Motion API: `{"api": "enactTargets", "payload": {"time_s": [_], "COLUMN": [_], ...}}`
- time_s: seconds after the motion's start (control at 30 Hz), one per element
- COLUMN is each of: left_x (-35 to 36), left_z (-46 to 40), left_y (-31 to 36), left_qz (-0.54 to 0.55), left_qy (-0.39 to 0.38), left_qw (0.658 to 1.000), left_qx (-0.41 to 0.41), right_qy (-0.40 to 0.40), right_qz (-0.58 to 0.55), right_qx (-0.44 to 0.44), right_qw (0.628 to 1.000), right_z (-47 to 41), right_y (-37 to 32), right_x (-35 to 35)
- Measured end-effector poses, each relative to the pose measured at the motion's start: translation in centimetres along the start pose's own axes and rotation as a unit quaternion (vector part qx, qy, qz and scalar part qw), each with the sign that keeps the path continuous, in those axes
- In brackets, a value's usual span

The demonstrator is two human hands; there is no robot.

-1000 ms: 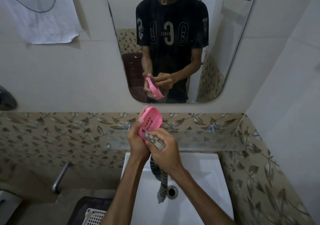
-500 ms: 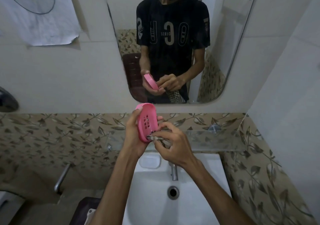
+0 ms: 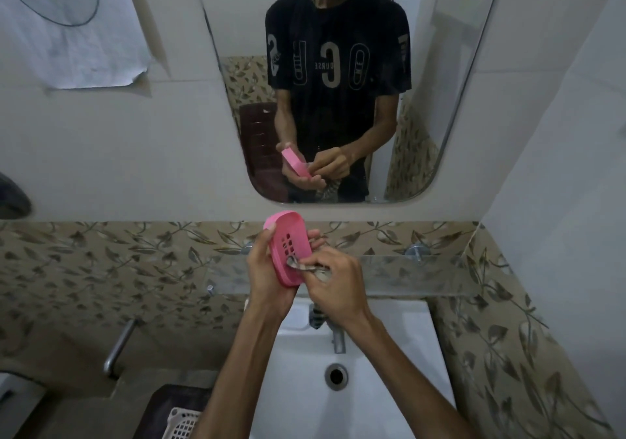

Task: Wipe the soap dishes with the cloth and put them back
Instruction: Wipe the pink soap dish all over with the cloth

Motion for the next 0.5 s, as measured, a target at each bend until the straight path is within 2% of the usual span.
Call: {"api": "enactTargets", "payload": {"time_s": [0.17,0.23,0.3,0.43,0.5], "left_x": [1.0,0.8,-0.2,1.0,1.2], "left_z": [-0.1,-0.2,-0.2,0.2,0.1], "left_y": [0.3,0.4,-0.1,-0.3,-0.3], "left_qz": [-0.033,-0.025,-0.007,0.011,0.026], "left_qy": [-0.039,-0.044,-0.017,-0.032,-0.038], "left_qw": [0.998,0.998,0.999,0.998,0.998], "left_qx": [0.032,0.035,0.033,0.046,0.047], "right_qy": [0.056,0.021,-0.005,0.090,0.105], "right_qz": [0.038,0.002,-0.016,0.006,-0.005], "right_qx": [0.012,0.039,0.046,0.066,0.087], "right_qw": [0.998,0.999,0.999,0.994,0.991], "right_z": [-1.2,-0.3,0.3,-0.8,-0.4], "right_y": [0.4,0.6,0.2,0.6,0.3], "right_x": [-1.5,-0.5,0.1,-1.8,-1.4]}}
Point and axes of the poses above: each hand's wrist, its own z-axis away from the middle knuckle, its own x-axis out of the palm, y = z × x, the point moved 8 cm from there along -z, towards the middle knuckle, and after that the axes turned 4 degrees about z, right-handed, at the moved point
